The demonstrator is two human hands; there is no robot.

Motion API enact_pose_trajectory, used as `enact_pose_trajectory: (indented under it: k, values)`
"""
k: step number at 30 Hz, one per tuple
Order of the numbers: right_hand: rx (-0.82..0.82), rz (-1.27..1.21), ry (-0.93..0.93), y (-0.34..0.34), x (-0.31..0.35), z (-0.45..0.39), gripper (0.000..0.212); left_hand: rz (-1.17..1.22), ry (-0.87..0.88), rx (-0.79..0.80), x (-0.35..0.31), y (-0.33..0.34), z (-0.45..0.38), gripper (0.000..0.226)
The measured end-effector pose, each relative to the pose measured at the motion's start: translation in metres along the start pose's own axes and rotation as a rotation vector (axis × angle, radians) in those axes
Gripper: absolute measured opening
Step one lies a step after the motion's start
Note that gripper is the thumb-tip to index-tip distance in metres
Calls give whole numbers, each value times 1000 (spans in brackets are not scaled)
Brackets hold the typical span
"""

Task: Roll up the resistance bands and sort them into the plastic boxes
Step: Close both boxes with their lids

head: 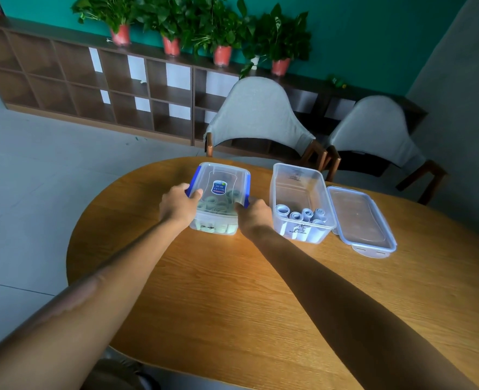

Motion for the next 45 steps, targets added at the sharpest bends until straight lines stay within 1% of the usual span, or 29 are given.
enact_pose_trajectory:
  k: [2, 4, 6, 9, 11, 14, 16, 17, 18, 21, 23, 25, 26, 28, 32, 36, 38, 40, 43, 45]
  values:
    - [-15, 52, -68, -13, 2, 0, 26, -54, 7, 9, -4, -3, 0, 36]
    - [-67, 83, -158, -35, 7, 4, 20, -152, 55, -40, -16, -10, 3, 41]
    - [-167, 103, -241, -67, 7, 10, 19, -259, 169, -101, -36, -13, 9, 37]
    - [-293, 138, -306, -114, -15, 12, 20, -281, 312, -89, -66, -3, 22, 27]
    - [-343, 157, -310, -142, -40, 8, 19, -264, 391, -70, -84, 8, 34, 24]
    - [-431, 232, -262, -180, -85, 1, 23, -235, 484, -39, -108, 25, 54, 21]
    - [-440, 328, -206, -197, -118, -4, 25, -199, 536, -4, -120, 37, 67, 19]
    - [-412, 392, -163, -202, -135, -8, 30, -189, 562, 15, -126, 42, 73, 18]
    - [-363, 461, -100, -204, -153, -12, 41, -186, 588, 34, -131, 49, 78, 17]
    - [-214, 630, 78, -205, -202, -20, 86, -201, 631, 82, -142, 67, 92, 16]
    - [-135, 704, 137, -203, -223, -25, 108, -213, 630, 107, -146, 75, 98, 18]
    - [-57, 717, 178, -201, -238, -31, 122, -238, 625, 124, -148, 80, 102, 22]
    - [-28, 705, 193, -201, -243, -33, 125, -248, 626, 132, -148, 83, 103, 23]
    - [-8, 693, 191, -200, -248, -37, 122, -260, 625, 150, -149, 87, 104, 26]
    - [-65, 764, 126, -198, -253, -42, 104, -276, 609, 180, -150, 95, 100, 27]
    - [-122, 929, 92, -193, -246, -40, 97, -299, 573, 204, -148, 104, 97, 28]
    - [-121, 1037, 68, -192, -239, -37, 95, -309, 571, 202, -147, 107, 98, 28]
    - [-92, 1163, -2, -189, -229, -31, 86, -310, 572, 201, -147, 110, 97, 28]
    - [-17, 1315, -178, -184, -216, -25, 63, -302, 558, 224, -145, 111, 95, 29]
    - [-8, 1367, -207, -188, -209, -20, 59, -280, 533, 274, -143, 115, 94, 33]
Point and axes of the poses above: each hand's wrist, its own z-axis away from the middle knuckle, its own y-axis out of the palm, x = y × z, the point moved 7 cm from there along -z, towards the middle knuckle, and after that the axes turned 3 degrees about x, right-handed, at the moved point
